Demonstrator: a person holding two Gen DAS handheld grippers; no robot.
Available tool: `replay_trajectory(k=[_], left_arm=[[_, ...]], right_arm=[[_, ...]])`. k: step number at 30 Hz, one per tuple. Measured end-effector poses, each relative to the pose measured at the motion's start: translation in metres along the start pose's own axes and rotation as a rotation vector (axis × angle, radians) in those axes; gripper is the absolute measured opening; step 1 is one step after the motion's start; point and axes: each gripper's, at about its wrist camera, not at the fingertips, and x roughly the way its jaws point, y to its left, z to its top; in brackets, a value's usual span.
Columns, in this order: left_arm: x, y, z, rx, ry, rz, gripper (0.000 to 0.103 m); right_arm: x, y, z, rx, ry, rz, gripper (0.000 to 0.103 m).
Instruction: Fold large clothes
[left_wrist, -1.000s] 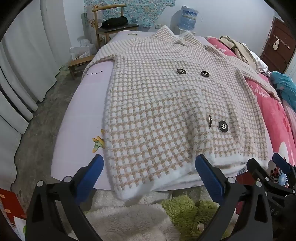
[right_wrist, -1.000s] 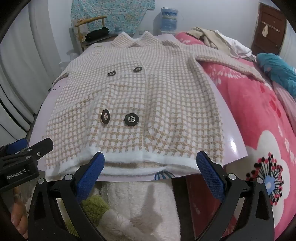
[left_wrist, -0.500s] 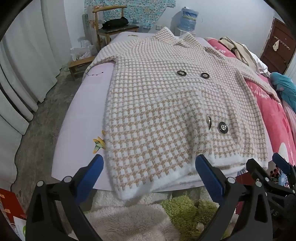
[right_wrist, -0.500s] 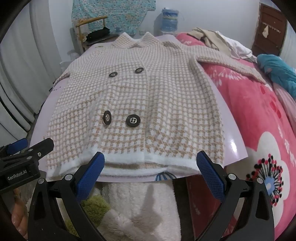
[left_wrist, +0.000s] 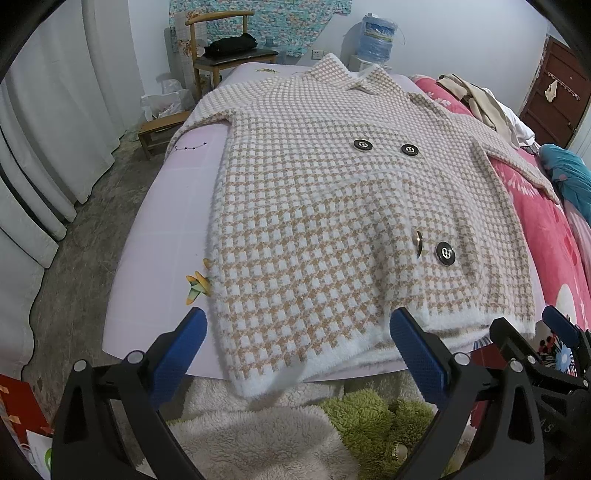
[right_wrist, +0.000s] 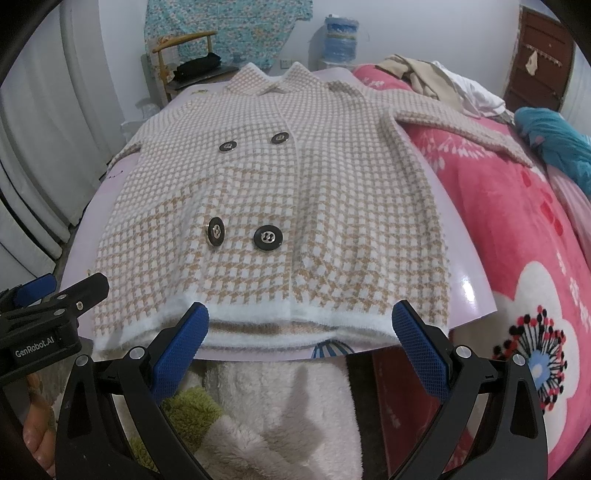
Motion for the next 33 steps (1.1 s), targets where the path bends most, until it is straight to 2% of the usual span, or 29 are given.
replay_trajectory(k=[33], left_arm=[[-0.0007, 0.0054, 0.0027, -0.003, -0.002, -0.001, 0.098]], right_arm=[[-0.0019, 0.0005, 0.0042, -0.003, -0.001, 0.005, 0.095]])
